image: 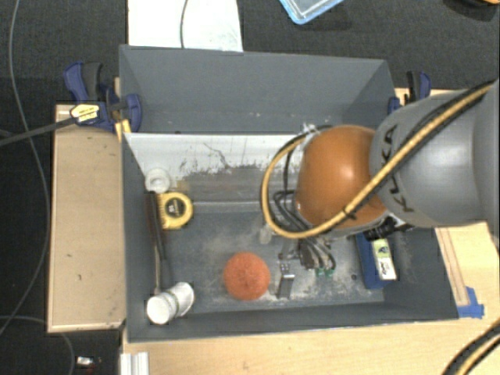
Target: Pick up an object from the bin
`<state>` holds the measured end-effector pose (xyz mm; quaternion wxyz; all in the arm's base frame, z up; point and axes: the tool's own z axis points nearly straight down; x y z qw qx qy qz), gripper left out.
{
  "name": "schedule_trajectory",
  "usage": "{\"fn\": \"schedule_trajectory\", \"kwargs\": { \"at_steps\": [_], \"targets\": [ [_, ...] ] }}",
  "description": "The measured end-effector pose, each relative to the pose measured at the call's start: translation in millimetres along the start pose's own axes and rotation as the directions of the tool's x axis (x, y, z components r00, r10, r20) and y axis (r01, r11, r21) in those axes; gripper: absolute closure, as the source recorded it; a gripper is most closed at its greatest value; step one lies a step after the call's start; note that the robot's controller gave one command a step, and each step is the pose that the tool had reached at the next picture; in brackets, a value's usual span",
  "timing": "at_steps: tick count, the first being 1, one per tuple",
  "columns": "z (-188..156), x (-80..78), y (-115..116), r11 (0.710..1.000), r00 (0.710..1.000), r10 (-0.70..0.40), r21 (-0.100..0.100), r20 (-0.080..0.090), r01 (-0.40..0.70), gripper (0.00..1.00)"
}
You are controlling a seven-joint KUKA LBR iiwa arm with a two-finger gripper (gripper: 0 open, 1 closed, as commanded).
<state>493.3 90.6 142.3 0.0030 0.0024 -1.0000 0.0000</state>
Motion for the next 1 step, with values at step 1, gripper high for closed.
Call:
{"fn": "schedule_trajectory", "kwargs": {
  "at_steps": [1],
  "targets": [
    [-4.3,-1.7,-0.5,1.0,1.0,0.004,-0.001,0.008,-0.004,0.0]
  ]
}}
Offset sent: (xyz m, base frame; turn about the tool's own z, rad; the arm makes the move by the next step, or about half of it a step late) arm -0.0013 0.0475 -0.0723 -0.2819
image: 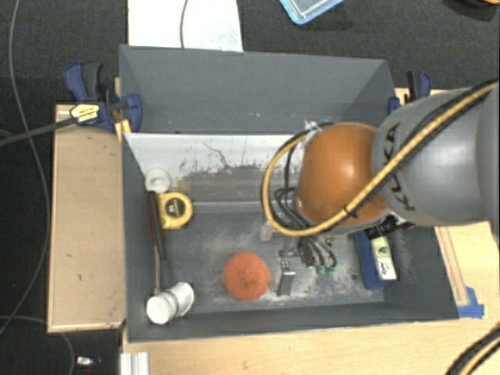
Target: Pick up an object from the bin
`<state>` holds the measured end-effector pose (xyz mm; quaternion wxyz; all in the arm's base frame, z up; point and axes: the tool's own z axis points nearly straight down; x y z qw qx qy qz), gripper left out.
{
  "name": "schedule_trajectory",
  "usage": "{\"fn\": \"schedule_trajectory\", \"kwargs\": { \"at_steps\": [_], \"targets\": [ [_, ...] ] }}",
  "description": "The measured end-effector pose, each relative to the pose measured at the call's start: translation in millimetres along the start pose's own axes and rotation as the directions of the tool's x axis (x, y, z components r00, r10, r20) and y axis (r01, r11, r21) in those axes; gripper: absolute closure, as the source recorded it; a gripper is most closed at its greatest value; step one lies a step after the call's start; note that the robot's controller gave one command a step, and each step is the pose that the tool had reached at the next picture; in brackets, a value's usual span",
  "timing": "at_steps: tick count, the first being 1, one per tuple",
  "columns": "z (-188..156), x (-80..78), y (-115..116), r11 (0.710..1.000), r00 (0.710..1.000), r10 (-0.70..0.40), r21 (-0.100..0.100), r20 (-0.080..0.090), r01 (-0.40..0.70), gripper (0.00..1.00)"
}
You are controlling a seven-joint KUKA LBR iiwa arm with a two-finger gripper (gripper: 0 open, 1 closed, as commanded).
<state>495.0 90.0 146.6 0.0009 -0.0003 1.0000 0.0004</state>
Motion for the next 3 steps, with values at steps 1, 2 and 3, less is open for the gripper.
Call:
{"fn": "schedule_trajectory", "kwargs": {
  "at_steps": [1,2,3],
  "targets": [
    [55,-0.4,36,0.977,0.977,-0.215,0.0,0.005,0.215,0.0],
    [41,2.8,48,0.945,0.945,-0.326,-0.001,-0.001,0.326,0.0],
    [36,10.7,50,0.97,0.97,-0.242,-0.002,-0.002,0.242,0.0]
  ]
}}
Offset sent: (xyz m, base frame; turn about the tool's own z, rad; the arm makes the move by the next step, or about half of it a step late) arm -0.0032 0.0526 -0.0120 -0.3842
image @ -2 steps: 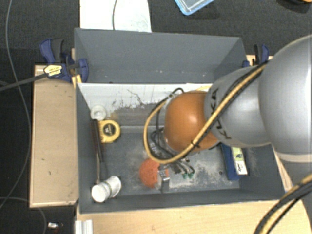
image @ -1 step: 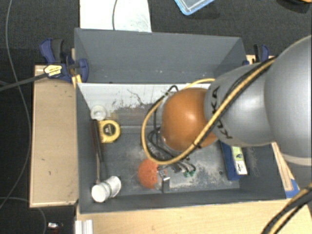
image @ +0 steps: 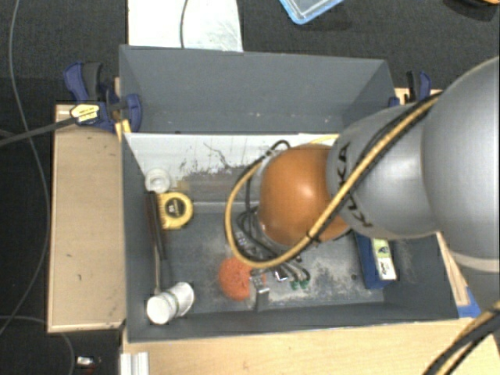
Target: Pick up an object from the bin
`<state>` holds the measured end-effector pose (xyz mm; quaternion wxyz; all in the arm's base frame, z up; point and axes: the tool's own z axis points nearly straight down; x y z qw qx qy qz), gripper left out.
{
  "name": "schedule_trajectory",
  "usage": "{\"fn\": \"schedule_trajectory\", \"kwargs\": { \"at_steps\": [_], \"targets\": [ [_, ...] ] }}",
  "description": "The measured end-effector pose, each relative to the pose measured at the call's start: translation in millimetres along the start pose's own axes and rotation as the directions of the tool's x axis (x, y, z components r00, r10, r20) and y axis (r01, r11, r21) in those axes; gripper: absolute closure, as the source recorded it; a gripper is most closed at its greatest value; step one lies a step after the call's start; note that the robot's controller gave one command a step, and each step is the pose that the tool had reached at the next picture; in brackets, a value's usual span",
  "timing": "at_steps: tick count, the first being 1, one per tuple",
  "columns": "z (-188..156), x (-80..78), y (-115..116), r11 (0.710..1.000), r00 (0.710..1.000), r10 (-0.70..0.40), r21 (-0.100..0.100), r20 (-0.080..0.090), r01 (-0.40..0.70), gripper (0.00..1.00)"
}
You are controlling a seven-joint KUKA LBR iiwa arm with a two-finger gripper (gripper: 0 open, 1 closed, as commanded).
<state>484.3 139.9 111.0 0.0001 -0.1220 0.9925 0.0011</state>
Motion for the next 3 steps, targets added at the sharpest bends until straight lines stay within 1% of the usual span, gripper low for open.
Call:
{"fn": "schedule_trajectory", "kwargs": {
  "at_steps": [1,2,3],
  "targets": [
    [40.7,6.6,-18.8,0.989,0.989,-0.145,0.002,0.014,0.145,0.0],
    [40.6,6.7,-8.8,0.999,0.999,-0.04,-0.002,0.008,0.04,1.0],
    [40.6,6.8,-8.9,0.999,0.999,-0.039,-0.002,0.008,0.039,1.0]
  ]
}}
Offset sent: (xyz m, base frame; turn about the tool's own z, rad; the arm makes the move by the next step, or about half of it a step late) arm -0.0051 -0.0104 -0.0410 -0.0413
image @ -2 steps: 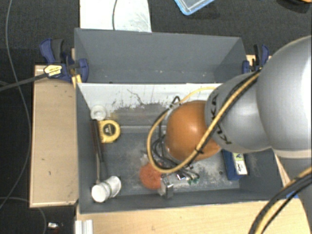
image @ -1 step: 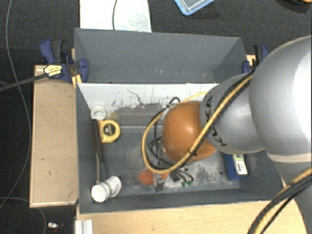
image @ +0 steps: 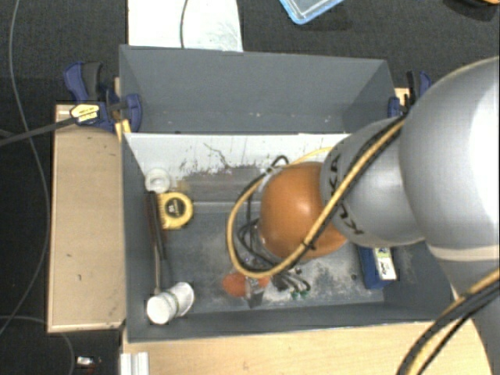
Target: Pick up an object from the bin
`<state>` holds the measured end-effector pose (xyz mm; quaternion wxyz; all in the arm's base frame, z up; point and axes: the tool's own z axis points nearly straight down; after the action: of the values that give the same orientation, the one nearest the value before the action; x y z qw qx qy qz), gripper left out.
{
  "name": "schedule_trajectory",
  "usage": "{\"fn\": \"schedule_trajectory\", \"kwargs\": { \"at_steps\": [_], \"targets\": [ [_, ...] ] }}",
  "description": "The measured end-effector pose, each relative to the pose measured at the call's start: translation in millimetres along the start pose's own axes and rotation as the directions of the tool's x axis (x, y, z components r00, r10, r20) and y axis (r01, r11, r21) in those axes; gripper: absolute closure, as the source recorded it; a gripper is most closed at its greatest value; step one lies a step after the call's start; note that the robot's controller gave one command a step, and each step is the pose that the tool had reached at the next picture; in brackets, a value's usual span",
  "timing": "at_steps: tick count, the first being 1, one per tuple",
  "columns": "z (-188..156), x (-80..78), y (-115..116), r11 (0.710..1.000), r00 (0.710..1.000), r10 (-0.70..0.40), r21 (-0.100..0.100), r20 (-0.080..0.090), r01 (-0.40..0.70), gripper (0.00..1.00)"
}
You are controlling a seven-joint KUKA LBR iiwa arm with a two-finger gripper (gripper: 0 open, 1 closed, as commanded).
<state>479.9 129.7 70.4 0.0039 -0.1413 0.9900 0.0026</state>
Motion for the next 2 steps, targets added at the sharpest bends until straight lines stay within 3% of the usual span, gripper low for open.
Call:
{"fn": "schedule_trajectory", "kwargs": {
  "at_steps": [1,2],
  "targets": [
    [-5,-0.2,0,1.0,1.0,0.002,0.0,0.003,-0.002,1.0],
    [-51,1.7,0,1.0,1.0,0.002,0.0,-0.007,-0.002,1.0]
  ]
}}
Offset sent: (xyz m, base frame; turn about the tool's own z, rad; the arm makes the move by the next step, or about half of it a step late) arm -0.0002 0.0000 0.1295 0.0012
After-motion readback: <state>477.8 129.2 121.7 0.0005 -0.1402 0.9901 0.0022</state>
